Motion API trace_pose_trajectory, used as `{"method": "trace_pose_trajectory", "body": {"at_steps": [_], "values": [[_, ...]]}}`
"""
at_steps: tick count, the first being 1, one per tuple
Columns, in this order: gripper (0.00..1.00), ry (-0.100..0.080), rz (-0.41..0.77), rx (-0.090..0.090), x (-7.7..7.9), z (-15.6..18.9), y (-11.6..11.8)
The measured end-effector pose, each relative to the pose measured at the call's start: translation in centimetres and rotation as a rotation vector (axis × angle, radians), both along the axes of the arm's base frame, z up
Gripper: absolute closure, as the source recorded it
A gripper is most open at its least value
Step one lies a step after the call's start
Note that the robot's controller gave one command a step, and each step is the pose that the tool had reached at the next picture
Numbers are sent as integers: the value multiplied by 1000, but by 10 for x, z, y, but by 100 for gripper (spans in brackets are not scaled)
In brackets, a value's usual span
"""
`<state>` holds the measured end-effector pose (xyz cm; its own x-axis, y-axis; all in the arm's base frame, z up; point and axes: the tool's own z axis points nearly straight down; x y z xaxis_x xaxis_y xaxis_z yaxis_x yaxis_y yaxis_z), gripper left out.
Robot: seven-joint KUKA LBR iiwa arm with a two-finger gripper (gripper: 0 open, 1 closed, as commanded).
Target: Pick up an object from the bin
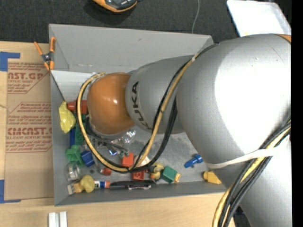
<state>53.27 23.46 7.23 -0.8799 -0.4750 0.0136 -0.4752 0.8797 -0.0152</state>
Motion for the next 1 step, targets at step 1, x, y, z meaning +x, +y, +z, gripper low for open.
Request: {"method": "trace_pose_trajectory", "body": {"at_steps": [1], "values": [[100,4,175,4,2,-2,-1]]}}
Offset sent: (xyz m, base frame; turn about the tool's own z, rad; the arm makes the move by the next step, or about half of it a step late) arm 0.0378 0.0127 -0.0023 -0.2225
